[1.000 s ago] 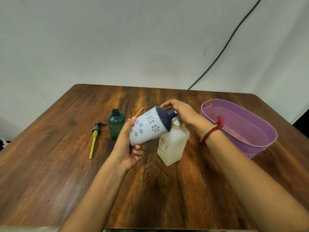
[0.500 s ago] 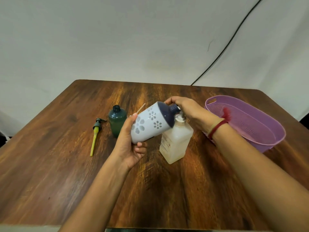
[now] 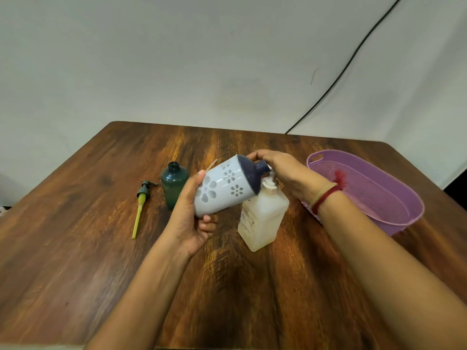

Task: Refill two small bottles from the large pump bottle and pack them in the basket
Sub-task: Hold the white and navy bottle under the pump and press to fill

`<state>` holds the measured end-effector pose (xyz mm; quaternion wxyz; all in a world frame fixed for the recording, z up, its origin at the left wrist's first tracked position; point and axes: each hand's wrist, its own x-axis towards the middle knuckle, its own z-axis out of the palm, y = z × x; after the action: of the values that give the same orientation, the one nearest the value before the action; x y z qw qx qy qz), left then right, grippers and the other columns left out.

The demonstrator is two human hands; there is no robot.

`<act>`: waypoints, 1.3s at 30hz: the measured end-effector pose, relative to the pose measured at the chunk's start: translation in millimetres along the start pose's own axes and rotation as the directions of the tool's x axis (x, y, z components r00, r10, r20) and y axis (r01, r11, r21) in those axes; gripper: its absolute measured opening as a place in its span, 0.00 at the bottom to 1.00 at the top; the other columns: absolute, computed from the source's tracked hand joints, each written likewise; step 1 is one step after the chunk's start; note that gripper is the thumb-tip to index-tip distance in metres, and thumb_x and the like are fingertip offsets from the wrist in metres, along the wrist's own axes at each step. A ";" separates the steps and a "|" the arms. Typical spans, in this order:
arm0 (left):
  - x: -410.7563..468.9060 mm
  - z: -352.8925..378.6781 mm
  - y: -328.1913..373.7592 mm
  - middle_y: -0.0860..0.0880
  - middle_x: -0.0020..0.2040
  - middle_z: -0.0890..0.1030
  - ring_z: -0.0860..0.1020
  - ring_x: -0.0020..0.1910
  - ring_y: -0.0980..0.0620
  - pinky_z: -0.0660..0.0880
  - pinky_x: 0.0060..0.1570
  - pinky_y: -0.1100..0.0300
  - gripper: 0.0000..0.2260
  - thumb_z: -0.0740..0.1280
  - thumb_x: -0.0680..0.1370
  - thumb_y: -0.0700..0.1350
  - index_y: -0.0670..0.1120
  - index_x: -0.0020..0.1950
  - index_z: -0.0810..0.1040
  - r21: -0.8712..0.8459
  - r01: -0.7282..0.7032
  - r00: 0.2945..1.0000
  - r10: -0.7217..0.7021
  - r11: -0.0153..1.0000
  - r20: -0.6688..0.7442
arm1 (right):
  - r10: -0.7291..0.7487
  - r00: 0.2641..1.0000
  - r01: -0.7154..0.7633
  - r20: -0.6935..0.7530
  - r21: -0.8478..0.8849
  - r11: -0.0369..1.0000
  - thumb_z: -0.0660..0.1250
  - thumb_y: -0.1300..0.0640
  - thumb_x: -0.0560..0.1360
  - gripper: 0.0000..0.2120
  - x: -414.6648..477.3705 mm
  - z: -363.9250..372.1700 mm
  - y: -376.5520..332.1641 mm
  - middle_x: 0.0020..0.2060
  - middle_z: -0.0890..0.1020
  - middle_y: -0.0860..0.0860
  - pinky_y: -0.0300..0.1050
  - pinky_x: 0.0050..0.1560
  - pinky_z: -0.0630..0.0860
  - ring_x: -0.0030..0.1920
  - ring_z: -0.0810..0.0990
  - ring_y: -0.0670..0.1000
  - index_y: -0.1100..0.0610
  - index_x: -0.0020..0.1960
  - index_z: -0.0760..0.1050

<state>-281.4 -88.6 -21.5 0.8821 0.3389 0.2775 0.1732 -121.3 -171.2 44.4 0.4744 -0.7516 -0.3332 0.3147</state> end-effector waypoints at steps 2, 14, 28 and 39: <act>0.2 1.1 -0.5 0.48 0.34 0.77 0.65 0.17 0.59 0.60 0.16 0.73 0.15 0.67 0.72 0.59 0.48 0.45 0.77 0.000 0.003 1.000 -0.003 1.000 0.005 | -0.015 1.000 0.015 -0.005 0.012 1.000 0.51 0.61 0.80 0.14 0.0 -0.9 3.5 0.47 0.77 0.54 0.32 0.34 0.75 0.43 0.75 0.48 0.59 0.50 0.76; -1.2 0.7 -2.1 0.48 0.35 0.78 0.64 0.17 0.59 0.60 0.16 0.73 0.15 0.67 0.72 0.59 0.48 0.43 0.76 -0.014 0.025 1.000 -0.025 1.000 -0.013 | -0.029 1.000 0.028 -0.001 -0.131 0.991 0.52 0.62 0.79 0.14 0.0 -1.2 -2.1 0.42 0.77 0.50 0.37 0.38 0.71 0.41 0.73 0.46 0.56 0.45 0.76; -0.6 -3.0 -2.7 0.48 0.35 0.78 0.65 0.18 0.59 0.61 0.16 0.72 0.16 0.68 0.70 0.60 0.48 0.45 0.76 -0.021 0.037 0.999 -0.036 0.999 0.004 | -0.001 0.999 -0.002 -0.033 -0.090 0.996 0.52 0.64 0.80 0.12 0.5 0.7 -4.3 0.42 0.75 0.49 0.35 0.36 0.71 0.42 0.73 0.47 0.58 0.47 0.74; 0.5 -4.7 -8.1 0.48 0.35 0.78 0.65 0.17 0.59 0.61 0.15 0.72 0.16 0.68 0.70 0.60 0.48 0.43 0.77 -0.043 0.075 0.997 -0.076 0.996 -0.017 | -0.044 0.997 0.041 -0.067 -0.049 0.998 0.51 0.67 0.77 0.14 3.2 4.2 5.0 0.46 0.74 0.52 0.37 0.38 0.69 0.43 0.72 0.48 0.56 0.45 0.74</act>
<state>-283.0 -91.7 -30.2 0.8924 0.3079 0.2944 0.1488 -121.8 -168.2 37.8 0.4739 -0.7658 -0.3403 0.2705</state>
